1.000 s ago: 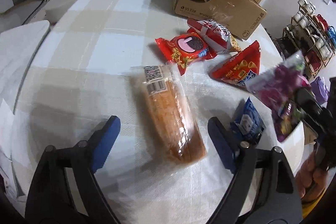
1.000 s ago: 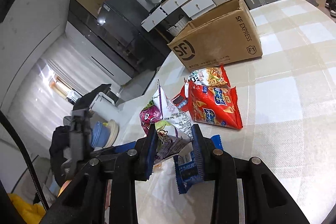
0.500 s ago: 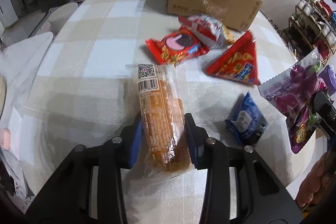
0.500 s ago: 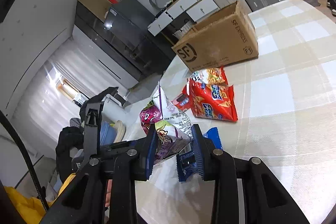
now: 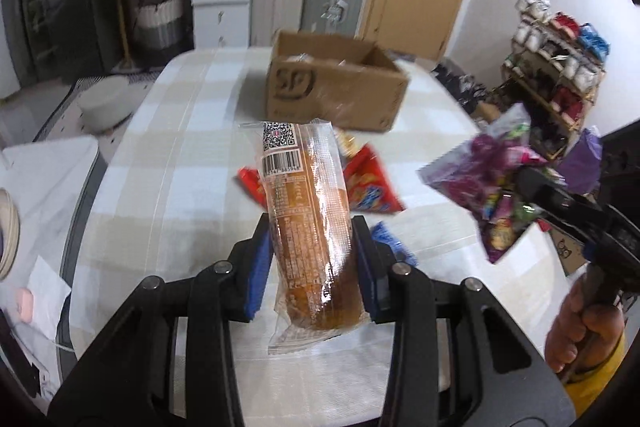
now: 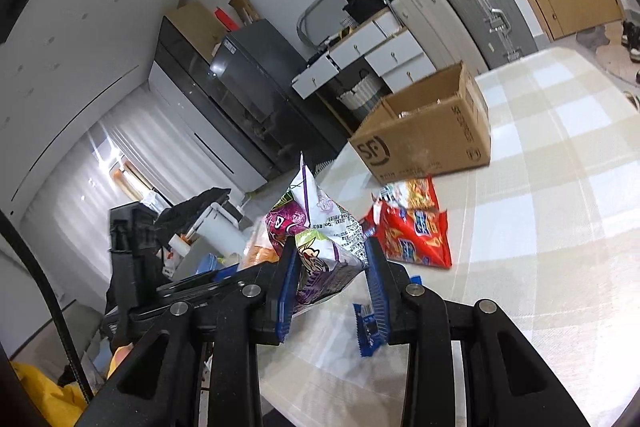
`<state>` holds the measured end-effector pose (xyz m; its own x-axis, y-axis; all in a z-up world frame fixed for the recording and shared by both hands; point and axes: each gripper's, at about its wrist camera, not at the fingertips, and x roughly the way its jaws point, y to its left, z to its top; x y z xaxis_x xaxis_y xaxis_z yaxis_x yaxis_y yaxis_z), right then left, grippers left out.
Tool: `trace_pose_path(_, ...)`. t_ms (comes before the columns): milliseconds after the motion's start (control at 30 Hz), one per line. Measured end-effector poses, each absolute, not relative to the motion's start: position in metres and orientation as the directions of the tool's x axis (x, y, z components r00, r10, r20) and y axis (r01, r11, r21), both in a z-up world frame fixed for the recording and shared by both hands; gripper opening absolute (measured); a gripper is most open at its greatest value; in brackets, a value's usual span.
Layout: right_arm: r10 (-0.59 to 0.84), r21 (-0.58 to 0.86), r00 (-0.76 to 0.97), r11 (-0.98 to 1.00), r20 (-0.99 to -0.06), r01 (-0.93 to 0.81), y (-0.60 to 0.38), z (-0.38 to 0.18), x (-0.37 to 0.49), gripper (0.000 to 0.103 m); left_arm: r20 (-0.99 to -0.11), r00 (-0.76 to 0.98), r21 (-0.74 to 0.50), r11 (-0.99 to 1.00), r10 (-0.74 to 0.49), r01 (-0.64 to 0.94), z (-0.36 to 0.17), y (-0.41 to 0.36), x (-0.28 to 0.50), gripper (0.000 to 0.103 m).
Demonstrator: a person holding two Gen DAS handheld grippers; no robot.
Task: Organize snacks
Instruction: 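Lift the bread-roll bag with the left tool while the right tool carries the purple bag toward the box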
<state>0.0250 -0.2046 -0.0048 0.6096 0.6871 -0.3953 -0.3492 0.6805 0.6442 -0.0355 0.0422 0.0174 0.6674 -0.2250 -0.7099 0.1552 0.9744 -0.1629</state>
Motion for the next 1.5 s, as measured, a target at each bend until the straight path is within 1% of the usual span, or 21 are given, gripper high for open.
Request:
trace_pose_path(167,0.679,0.644,0.625,0.683,-0.387,-0.344,-0.208,0.014,0.025,0.033,-0.658,0.702,-0.167,0.962,-0.273,0.217,0.047,0.036,-0.053,0.034)
trace_pose_path(267,0.671,0.642,0.631,0.69,-0.391,-0.336,-0.212,0.028,0.036,0.033,-0.632,0.72,-0.177,0.958,-0.286,0.225,0.064,0.039,-0.056,0.034)
trace_pose_path(400,0.676,0.65,0.638,0.678,-0.369,-0.343,-0.217,0.045,0.049,0.033,-0.602,0.735,-0.2,0.95,-0.312,0.24,0.085,0.042,-0.059,0.034)
trace_pose_path(700,0.685,0.657,0.651,0.66,-0.327,-0.364,-0.224,0.072,0.08,0.033,-0.556,0.766,-0.209,0.946,-0.323,0.247,0.125,0.049,-0.038,0.034)
trace_pose_path(1033,0.684,0.647,0.65,0.666,-0.331,-0.371,-0.223,0.089,0.141,0.033,-0.581,0.749,-0.191,0.948,-0.319,0.256,0.141,0.041,0.031,0.034)
trace_pose_path(1233,0.686,0.625,0.64,0.678,-0.347,-0.388,-0.214,0.097,0.186,0.033,-0.606,0.731,-0.187,0.949,-0.314,0.253,0.141,0.031,0.091,0.034)
trace_pose_path(1500,0.681,0.624,0.634,0.686,-0.368,-0.374,-0.211,0.092,0.245,0.033,-0.638,0.702,-0.195,0.948,-0.316,0.25,0.136,0.019,0.179,0.034)
